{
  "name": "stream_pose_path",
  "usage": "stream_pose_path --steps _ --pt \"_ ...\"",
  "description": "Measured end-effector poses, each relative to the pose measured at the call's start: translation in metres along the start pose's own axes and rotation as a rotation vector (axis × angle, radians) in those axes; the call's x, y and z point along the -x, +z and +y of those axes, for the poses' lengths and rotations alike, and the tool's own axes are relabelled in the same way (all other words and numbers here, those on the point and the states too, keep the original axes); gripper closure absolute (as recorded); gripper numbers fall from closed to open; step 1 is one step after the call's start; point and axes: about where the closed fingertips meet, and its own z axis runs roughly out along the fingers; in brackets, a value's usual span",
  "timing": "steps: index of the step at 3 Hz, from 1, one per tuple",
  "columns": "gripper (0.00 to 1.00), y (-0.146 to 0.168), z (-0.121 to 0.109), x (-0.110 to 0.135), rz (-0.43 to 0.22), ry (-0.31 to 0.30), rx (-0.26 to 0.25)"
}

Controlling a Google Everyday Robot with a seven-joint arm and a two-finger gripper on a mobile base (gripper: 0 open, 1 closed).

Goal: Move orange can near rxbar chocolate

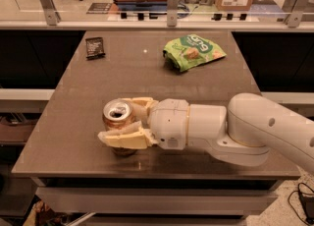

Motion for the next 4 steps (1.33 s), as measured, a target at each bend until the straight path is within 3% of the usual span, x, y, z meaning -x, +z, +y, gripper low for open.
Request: stream_pose_path --steps 1,2,3,4 --pt "0.87 0.001 0.001 0.001 0.001 -0.003 0.003" --pt "1.0 0.003 0.003 0.002 0.002 -0.006 0.006" --pt "1.0 0.003 0.003 0.002 0.002 -0.006 0.007" --pt "1.0 -0.006 -0.016 0.01 -0.011 -0.002 -0.04"
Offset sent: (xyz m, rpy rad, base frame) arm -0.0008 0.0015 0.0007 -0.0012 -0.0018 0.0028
